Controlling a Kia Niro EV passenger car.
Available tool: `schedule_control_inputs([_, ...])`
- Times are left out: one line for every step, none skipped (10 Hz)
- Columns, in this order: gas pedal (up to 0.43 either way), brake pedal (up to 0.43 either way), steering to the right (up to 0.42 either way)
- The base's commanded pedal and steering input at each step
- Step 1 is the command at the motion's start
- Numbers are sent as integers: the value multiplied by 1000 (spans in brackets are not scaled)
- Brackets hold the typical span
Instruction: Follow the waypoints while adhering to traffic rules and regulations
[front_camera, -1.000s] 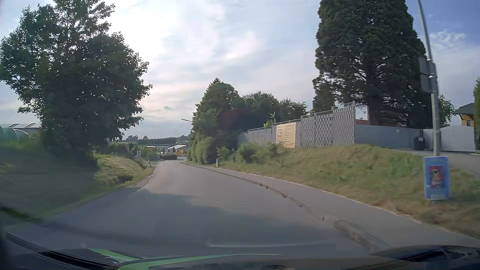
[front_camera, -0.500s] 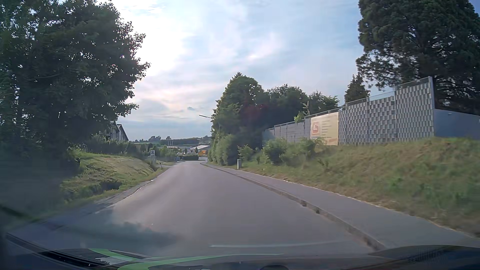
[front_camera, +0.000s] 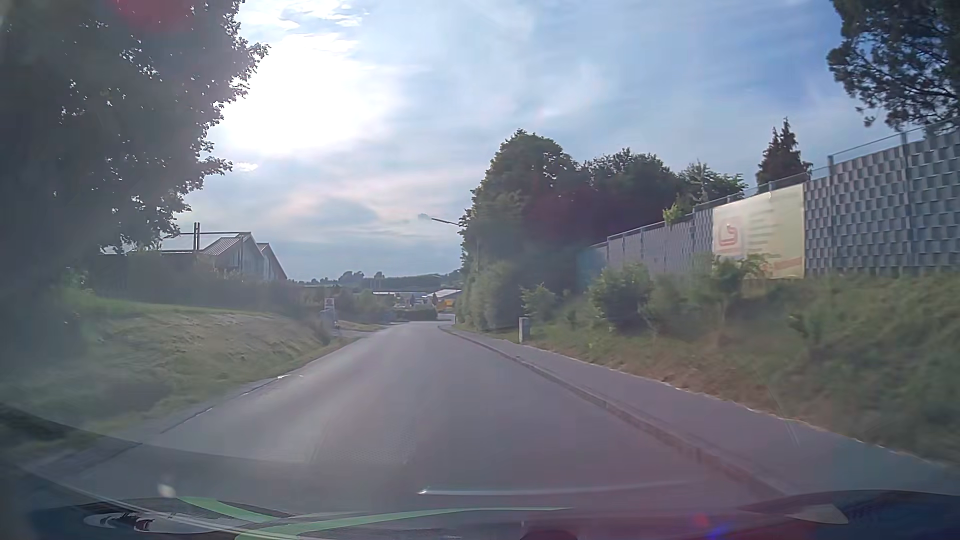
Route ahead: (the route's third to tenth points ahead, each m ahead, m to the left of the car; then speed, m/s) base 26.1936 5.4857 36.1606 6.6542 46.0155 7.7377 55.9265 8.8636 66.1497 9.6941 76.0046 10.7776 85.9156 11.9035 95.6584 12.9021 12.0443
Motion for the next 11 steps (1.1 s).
schedule_control_inputs([47,0,-53])
schedule_control_inputs([47,0,-52])
schedule_control_inputs([59,0,-50])
schedule_control_inputs([59,0,-46])
schedule_control_inputs([67,0,-43])
schedule_control_inputs([67,0,-40])
schedule_control_inputs([79,0,-37])
schedule_control_inputs([79,0,-32])
schedule_control_inputs([79,0,-28])
schedule_control_inputs([79,0,-24])
schedule_control_inputs([79,0,-21])
